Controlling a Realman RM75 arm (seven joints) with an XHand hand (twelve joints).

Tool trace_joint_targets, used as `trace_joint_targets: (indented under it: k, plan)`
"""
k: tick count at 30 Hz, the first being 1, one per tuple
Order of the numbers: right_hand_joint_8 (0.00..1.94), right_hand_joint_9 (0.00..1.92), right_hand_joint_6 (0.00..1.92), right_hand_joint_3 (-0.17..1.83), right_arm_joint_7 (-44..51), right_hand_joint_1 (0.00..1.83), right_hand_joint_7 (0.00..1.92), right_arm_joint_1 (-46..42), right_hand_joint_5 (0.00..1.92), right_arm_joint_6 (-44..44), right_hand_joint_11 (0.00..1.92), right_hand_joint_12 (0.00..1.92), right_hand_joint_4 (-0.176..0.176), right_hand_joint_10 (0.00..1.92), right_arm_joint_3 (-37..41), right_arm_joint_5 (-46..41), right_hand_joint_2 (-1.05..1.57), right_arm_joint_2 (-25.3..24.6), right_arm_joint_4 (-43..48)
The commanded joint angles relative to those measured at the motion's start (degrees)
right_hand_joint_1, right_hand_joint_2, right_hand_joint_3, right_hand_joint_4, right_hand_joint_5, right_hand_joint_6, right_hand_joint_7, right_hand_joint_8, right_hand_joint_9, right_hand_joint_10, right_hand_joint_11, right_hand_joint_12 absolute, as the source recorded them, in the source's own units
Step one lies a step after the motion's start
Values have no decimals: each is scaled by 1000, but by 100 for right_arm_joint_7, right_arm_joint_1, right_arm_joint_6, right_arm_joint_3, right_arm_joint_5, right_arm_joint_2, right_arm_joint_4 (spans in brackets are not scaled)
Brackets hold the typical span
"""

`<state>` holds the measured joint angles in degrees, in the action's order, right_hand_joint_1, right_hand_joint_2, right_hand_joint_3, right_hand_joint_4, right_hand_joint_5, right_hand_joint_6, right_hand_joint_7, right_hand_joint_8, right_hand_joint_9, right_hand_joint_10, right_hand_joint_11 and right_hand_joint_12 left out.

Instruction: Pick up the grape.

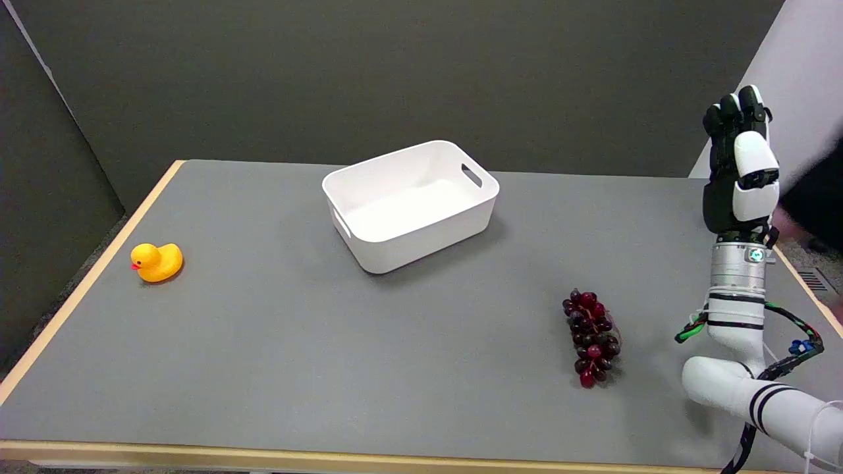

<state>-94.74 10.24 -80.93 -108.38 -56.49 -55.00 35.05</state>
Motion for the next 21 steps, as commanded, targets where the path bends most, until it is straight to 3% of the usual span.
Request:
trace_joint_targets:
  k: [1,5,9,16,21]
  plan:
    - [247,91,306,806,1516,399,184,-280,107,-305,-1,-1,1,570,197,235,727,126,318]
    - [257,81,315,800,2841,430,201,-760,135,-306,-1,-1,-9,574,443,546,707,341,866]
    - [285,102,352,795,3553,456,251,-1205,188,-171,-1,-1,-19,618,428,797,699,640,1280]
    - [383,161,450,792,5162,474,345,-2801,263,56,-1,11,-48,771,863,850,702,794,2269]
    - [445,209,511,800,6312,481,384,-3629,293,157,-1,317,-64,859,879,710,691,478,2827]
